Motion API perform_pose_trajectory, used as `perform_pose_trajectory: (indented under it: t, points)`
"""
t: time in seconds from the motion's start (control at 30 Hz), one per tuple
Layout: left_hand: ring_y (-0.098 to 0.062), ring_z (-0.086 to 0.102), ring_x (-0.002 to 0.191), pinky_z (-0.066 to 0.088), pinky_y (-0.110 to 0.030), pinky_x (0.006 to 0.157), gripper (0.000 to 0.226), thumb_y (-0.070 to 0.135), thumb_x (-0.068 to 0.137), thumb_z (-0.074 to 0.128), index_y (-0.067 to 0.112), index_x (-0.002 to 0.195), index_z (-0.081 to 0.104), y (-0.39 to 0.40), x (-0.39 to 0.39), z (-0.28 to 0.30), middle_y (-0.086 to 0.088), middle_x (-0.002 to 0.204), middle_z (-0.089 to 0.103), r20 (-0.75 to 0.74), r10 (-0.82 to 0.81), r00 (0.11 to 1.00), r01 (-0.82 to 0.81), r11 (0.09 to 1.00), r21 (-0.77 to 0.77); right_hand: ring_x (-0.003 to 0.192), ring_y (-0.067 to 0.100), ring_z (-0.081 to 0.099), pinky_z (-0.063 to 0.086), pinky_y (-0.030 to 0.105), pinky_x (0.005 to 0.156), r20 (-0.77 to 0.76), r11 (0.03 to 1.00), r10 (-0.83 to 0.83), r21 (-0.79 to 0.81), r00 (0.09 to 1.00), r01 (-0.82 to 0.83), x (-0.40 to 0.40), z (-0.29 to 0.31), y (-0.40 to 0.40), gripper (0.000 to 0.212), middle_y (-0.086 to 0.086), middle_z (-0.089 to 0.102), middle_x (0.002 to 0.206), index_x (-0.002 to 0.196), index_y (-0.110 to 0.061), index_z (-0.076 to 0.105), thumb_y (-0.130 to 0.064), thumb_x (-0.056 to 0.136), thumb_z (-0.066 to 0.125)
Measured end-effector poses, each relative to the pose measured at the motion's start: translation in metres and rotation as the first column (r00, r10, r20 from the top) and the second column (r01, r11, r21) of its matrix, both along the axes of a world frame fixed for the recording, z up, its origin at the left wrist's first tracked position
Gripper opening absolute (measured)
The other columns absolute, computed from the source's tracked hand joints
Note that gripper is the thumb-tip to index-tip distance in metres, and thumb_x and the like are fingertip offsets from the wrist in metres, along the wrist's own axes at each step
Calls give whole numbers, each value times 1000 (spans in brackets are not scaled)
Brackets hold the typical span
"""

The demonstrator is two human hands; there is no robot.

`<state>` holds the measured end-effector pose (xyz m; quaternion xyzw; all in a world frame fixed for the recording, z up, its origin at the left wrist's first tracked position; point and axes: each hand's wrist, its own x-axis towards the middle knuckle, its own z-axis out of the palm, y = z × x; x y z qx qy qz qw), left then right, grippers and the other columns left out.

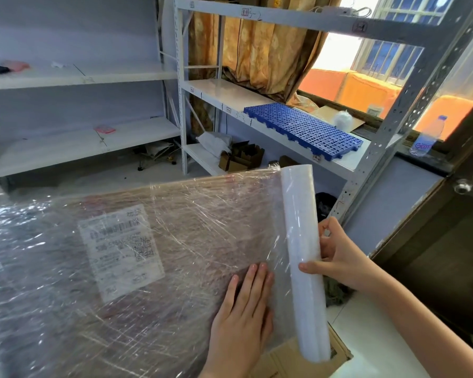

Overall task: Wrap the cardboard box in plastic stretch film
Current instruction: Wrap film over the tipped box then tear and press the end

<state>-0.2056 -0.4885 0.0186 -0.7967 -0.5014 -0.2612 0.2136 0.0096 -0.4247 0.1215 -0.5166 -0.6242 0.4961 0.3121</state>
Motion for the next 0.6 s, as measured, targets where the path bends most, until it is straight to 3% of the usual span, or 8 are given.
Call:
perform_pose_trajectory:
  t: [0.1, 0.17, 0.23, 0.33, 0.47, 0.6]
  points:
    - [-19, 36, 133, 22, -39, 109, 53, 31, 87, 43, 9, 136, 42, 2, -1, 0, -6, 142, 44, 12, 11, 1000, -11, 1000, 7, 93, 20, 70, 57, 28, 70, -12, 999, -36, 7, 999, 36, -6, 0, -3, 78, -4, 72, 107, 115, -47, 35, -31, 59, 86]
    - [-18, 37, 132, 23, -38, 109, 50, 30, 90, 40, 9, 135, 45, 2, 0, -1, -6, 141, 45, 23, 13, 1000, -13, 1000, 13, 93, 15, 70, 56, 22, 71, 0, 997, -55, 59, 999, 55, -10, 1, -8, 82, -8, 72, 105, 127, -40, 38, -28, 61, 85]
    - [-18, 38, 132, 24, -38, 109, 47, 29, 94, 35, 11, 134, 52, 1, 0, -2, -5, 140, 47, 27, 5, 1000, -6, 1000, 11, 92, 10, 70, 54, 17, 70, 38, 994, -49, 101, 998, 45, -13, 5, -12, 74, -14, 72, 103, 124, -35, 47, -29, 60, 84]
    - [-17, 38, 132, 23, -37, 110, 47, 29, 93, 35, 13, 132, 53, -2, -1, -4, -4, 140, 47, 23, 0, 1000, -1, 1000, 13, 88, 1, 68, 52, 11, 67, 139, 993, -65, 111, 988, 50, -11, 11, -15, 71, -24, 70, 98, 114, -45, 49, -35, 55, 87]
    - [-16, 37, 133, 22, -37, 111, 51, 30, 89, 38, 12, 136, 45, -3, 0, -5, -4, 142, 45, 26, 4, 1000, -4, 1000, 11, 87, 1, 68, 56, 23, 73, 225, 983, -138, 150, 965, 105, -3, 11, -15, 80, -22, 69, 100, 111, -54, 46, -45, 45, 90]
    - [-16, 35, 134, 21, -38, 111, 49, 32, 95, 31, 12, 138, 44, 0, 1, -2, -4, 144, 42, -1, 16, 1000, -16, 1000, -13, 89, -1, 62, 54, 23, 70, 241, 961, -231, 209, 943, 182, 4, 2, -9, 81, -24, 63, 98, 102, -63, 40, -49, 41, 90]
